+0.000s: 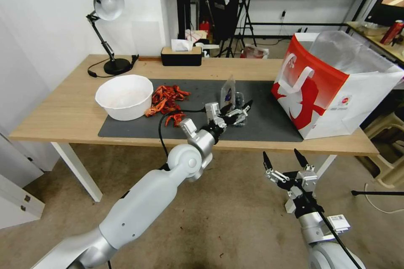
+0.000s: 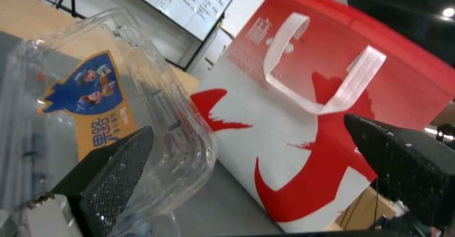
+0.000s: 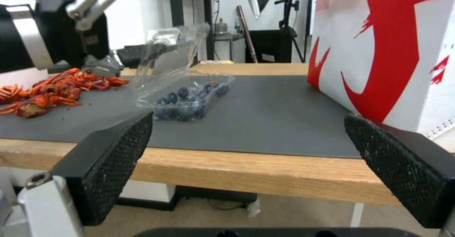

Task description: Close the takeout container lid, then place the container into the takeout bag.

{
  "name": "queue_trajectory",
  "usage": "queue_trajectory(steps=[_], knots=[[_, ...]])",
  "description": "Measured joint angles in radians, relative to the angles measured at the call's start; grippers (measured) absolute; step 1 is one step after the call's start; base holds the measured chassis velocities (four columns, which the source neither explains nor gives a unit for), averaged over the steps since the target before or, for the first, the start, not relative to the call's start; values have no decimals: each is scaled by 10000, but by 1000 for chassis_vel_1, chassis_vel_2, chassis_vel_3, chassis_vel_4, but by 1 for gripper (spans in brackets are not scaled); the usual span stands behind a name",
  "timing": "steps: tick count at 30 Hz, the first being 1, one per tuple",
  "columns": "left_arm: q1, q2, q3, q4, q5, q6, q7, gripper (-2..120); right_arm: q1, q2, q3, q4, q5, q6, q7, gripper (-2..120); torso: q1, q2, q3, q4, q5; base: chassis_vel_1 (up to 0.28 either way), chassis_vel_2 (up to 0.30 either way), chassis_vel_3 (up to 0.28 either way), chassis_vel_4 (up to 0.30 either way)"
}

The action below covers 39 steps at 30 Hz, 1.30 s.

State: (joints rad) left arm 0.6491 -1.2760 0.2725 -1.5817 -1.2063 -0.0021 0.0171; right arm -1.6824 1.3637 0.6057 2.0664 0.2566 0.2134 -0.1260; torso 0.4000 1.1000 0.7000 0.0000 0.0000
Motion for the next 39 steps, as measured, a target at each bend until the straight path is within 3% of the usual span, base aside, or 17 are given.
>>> queue_trajectory(steps=[4, 7, 10, 11, 15, 16, 19, 28, 36, 39], knots=[[-190, -45, 282, 204, -104, 152, -134, 100, 5, 3, 16, -16, 0, 9, 0, 100, 0, 0, 0, 0, 0, 0, 0, 0, 0], [-337, -122, 379, 278, -368, 478, -663, 100, 15, 9, 21, -32, -1, 16, -1, 100, 0, 0, 0, 0, 0, 0, 0, 0, 0], [-474, -237, 302, 290, -901, 1030, -1585, 100, 21, 29, 22, -46, -1, 29, -2, 100, 0, 0, 0, -1, -1, 0, 0, 0, 0], [-474, -237, 302, 290, -901, 1030, -1585, 100, 21, 29, 22, -46, -1, 29, -2, 100, 0, 0, 0, -1, -1, 0, 0, 0, 0], [-670, -381, 43, 236, -1727, 1623, -2974, 100, 47, 35, 25, -79, 7, 53, -3, 100, 0, 0, -1, 0, 0, 0, 0, 0, 0], [-670, -381, 43, 236, -1727, 1623, -2974, 100, 47, 35, 25, -79, 7, 53, -3, 100, 0, 0, -1, 0, 0, 0, 0, 0, 0], [-799, -549, -264, 193, -2452, 1968, -3835, 100, 60, 50, 22, -88, 8, 60, -4, 100, -1, 2, 0, 0, 0, 0, 0, 0, 0], [-887, -617, -331, 37, -2686, 2126, -4324, 96, 74, 54, 2, -136, 8, 87, -11, 100, 0, 1, 0, 0, 0, 0, 0, 0, 0], [-972, -694, -160, -50, -2553, 2080, -4625, 74, 139, 37, -19, -149, 15, 93, -12, 100, 0, 1, 0, 0, 0, 0, 0, 0, 0], [-1039, -715, -85, -29, -2530, 2006, -4725, 59, 145, 40, -27, -149, 17, 93, -13, 100, 0, 1, 0, 0, 0, 0, 0, 0, 0]])
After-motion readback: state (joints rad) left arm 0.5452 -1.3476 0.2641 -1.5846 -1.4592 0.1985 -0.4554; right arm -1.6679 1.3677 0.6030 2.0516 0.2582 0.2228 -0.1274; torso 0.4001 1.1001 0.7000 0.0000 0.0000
